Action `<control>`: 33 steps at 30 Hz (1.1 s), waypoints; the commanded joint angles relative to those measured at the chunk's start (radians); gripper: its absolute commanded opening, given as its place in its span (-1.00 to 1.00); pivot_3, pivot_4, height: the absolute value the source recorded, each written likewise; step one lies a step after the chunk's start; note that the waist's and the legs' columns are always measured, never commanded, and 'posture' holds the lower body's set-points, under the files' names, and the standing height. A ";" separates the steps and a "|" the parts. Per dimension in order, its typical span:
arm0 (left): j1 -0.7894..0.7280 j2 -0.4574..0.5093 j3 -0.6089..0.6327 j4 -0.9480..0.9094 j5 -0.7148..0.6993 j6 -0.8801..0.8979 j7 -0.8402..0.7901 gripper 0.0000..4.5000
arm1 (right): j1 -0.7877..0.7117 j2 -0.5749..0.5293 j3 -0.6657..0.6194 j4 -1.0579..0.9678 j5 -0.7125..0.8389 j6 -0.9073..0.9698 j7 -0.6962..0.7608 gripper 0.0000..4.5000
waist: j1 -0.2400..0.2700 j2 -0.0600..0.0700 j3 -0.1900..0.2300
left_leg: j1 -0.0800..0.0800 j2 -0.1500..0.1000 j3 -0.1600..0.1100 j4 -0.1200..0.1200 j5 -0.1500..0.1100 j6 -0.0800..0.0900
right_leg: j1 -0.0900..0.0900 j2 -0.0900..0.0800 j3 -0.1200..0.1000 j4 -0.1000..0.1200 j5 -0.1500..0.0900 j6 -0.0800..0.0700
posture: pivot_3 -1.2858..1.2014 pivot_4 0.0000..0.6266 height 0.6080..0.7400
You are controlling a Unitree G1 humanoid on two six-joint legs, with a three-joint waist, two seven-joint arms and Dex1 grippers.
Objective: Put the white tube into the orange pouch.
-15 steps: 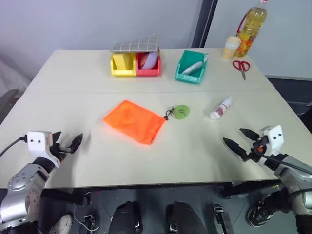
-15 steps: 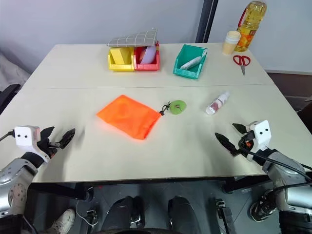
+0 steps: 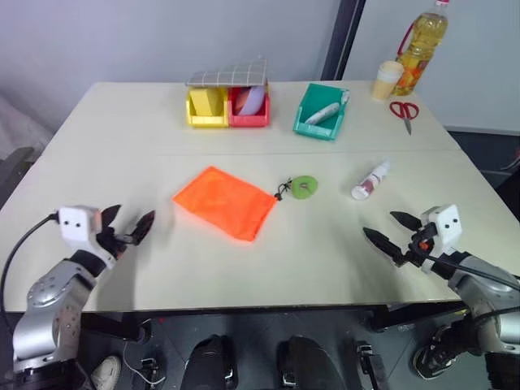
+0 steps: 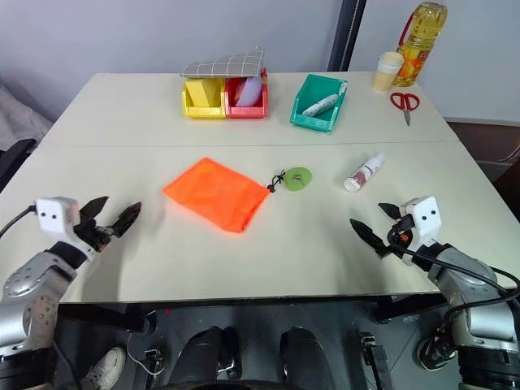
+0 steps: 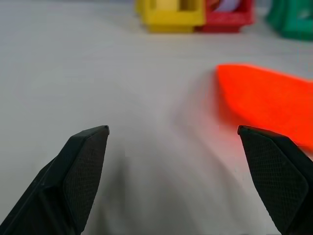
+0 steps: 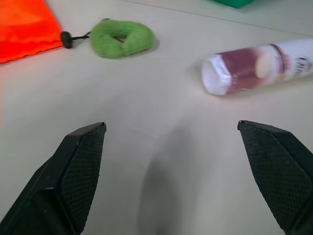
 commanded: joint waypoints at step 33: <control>-0.478 -0.206 -0.759 -0.039 0.565 0.338 0.138 1.00 | -0.005 0.055 0.215 -0.246 0.005 0.036 0.008 0.99 | 0.023 0.000 0.000 | 0.000 -0.001 0.000 0.001 0.001 0.002 | 0.001 0.002 0.000 0.000 0.002 0.004 | 0.03 -0.52 1.00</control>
